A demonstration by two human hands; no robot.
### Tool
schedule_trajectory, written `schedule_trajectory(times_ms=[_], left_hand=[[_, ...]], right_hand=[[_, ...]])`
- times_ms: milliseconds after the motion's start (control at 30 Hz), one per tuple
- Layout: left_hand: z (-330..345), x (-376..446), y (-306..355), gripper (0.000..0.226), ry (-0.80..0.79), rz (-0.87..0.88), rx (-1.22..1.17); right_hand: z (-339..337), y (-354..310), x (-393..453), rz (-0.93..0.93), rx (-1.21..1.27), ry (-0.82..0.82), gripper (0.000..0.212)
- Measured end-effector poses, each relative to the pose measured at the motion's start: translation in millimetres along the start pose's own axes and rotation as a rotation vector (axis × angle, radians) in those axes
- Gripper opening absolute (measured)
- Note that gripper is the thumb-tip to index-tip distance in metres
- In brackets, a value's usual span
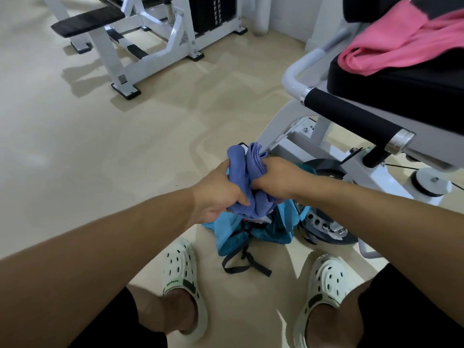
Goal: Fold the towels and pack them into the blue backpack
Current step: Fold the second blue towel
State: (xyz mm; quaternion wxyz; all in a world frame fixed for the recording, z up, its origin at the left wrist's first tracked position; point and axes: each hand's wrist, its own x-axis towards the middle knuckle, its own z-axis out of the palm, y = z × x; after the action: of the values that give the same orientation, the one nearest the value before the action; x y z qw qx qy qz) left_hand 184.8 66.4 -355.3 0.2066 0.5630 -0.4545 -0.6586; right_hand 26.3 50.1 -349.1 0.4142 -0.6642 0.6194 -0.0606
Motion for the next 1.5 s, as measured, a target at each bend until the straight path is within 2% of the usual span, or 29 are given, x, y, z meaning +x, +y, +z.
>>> schedule_trajectory(times_ms=[100,233,300,367,433,500,533,600,667,700,733,767,800,833,900,933,1067,1200,1267,1400,1500], left_hand=[[6.7,-5.4,2.9,0.059,-0.064,-0.009,-0.023],[4.1,-13.0,15.3,0.04,-0.124,-0.133,-0.28],[0.1,-16.8,20.0,0.025,-0.19,-0.147,-0.31],[-3.4,-17.4,19.4,0.024,-0.233,-0.179,-0.302],[-6.2,-14.8,18.1,0.024,-0.281,-0.215,-0.279],[-11.9,-12.2,18.8,0.02,-0.263,-0.238,-0.2],[-15.6,-10.8,18.1,0.016,-0.221,-0.233,-0.079],[-27.9,-5.9,16.9,0.008,-0.083,-0.182,0.385],[-39.0,-3.1,13.2,0.063,0.039,-0.09,0.763],[-41.6,-3.7,13.9,0.095,0.066,-0.048,0.822],[-42.4,-5.4,15.5,0.115,0.051,-0.003,0.85],[-40.4,-8.3,17.9,0.121,-0.002,0.044,0.871],[-39.9,-8.9,18.4,0.114,-0.06,0.074,0.899],[-40.9,-7.2,18.1,0.095,-0.104,0.091,0.919],[-43.1,-7.5,19.8,0.054,-0.138,0.086,0.975],[-45.0,-7.1,20.3,0.046,-0.135,0.102,0.975],[-50.2,-4.2,21.6,0.038,-0.159,0.116,0.757],[-50.9,1.5,15.2,0.036,-0.192,0.072,0.738],[-50.4,7.6,11.0,0.037,-0.195,0.049,0.717],[-39.0,22.0,1.4,0.034,-0.066,0.071,0.638],[-32.7,33.7,-5.3,0.042,0.056,0.081,0.807]], right_hand=[[1.9,-0.9,-0.9,0.059,0.152,-0.016,0.008],[1.2,-5.8,-4.7,0.021,-0.003,-0.112,0.026],[1.6,-4.9,-6.6,0.0,-0.004,-0.183,0.04],[2.9,-3.1,-9.5,-0.011,-0.049,-0.232,0.048],[3.5,2.6,-7.9,-0.006,-0.146,-0.209,0.047],[0.9,6.6,-6.6,-0.019,-0.265,-0.176,0.031],[-1.9,7.9,-6.2,-0.041,-0.308,-0.164,0.022],[-8.8,7.6,-6.9,-0.08,-0.332,-0.166,0.018],[-15.8,5.9,-6.3,-0.119,-0.324,-0.185,0.023],[-18.0,4.8,-5.9,-0.14,-0.309,-0.207,0.022],[-19.5,3.7,-5.7,-0.168,-0.296,-0.238,0.026],[-20.9,2.6,-5.9,-0.199,-0.284,-0.268,0.037],[-22.2,1.6,-6.9,-0.225,-0.272,-0.288,0.049],[-23.7,1.9,-7.4,-0.243,-0.263,-0.298,0.056],[-27.1,3.9,-7.7,-0.25,-0.236,-0.308,0.058],[-29.2,5.9,-7.9,-0.242,-0.223,-0.322,0.056],[-35.3,11.4,-9.6,-0.238,-0.277,-0.427,0.059],[-29.6,14.7,-10.0,-0.215,-0.219,-0.528,0.059],[-22.5,17.5,-6.8,-0.232,-0.292,-0.448,0.058],[-20.1,21.9,5.3,-0.173,-0.493,-0.313,0.032],[-18.9,40.1,16.2,-0.032,-0.686,-0.281,0.021]])
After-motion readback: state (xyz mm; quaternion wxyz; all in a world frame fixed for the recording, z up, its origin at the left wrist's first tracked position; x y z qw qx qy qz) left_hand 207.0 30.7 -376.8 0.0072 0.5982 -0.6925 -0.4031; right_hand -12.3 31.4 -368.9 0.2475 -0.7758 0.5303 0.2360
